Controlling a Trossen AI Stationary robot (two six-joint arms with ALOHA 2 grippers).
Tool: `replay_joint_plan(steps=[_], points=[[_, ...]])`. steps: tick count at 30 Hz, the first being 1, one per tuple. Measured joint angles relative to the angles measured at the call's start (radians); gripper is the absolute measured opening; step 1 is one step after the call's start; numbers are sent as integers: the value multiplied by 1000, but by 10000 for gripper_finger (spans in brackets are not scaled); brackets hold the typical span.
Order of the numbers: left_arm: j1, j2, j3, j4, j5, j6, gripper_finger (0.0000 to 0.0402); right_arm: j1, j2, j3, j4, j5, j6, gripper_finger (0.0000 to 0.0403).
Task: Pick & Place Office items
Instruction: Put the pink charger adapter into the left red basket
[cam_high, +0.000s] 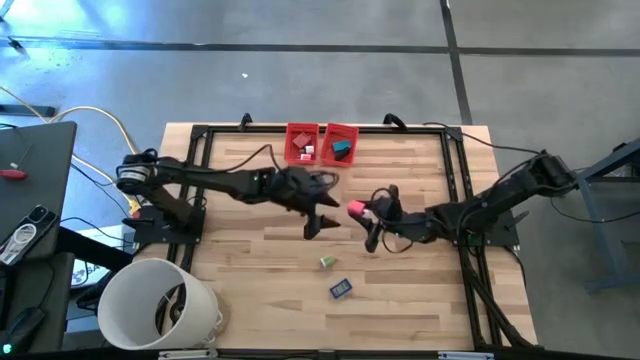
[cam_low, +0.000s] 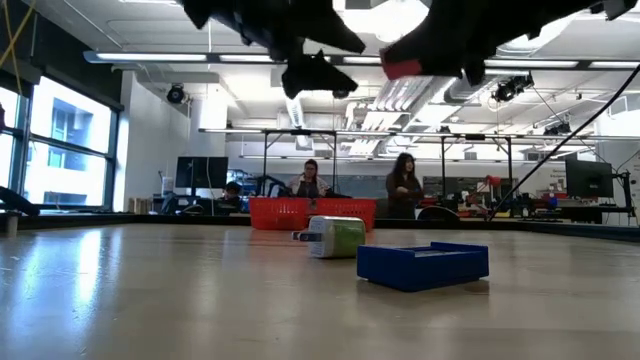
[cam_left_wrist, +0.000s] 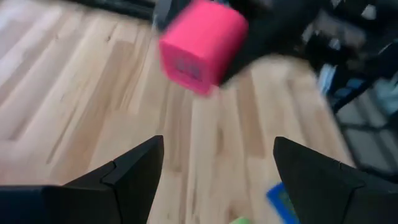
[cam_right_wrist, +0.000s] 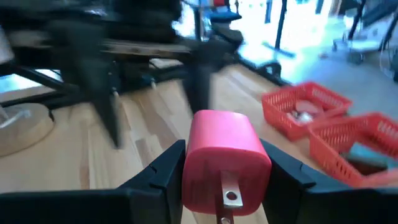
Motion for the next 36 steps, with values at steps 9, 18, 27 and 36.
replay_joint_plan(steps=[9,18,27,36], points=[[58,57,-1,252,225,-160,294,83,0,0,76,100,-183,146],[69,101,1,454,322,-372,294,112,0,0,165,91,-393,146],[70,146,-1,615,373,-553,294,109,0,0,224,91,-572,146],[68,146,-1,636,328,-561,294,66,0,0,244,84,-672,146]])
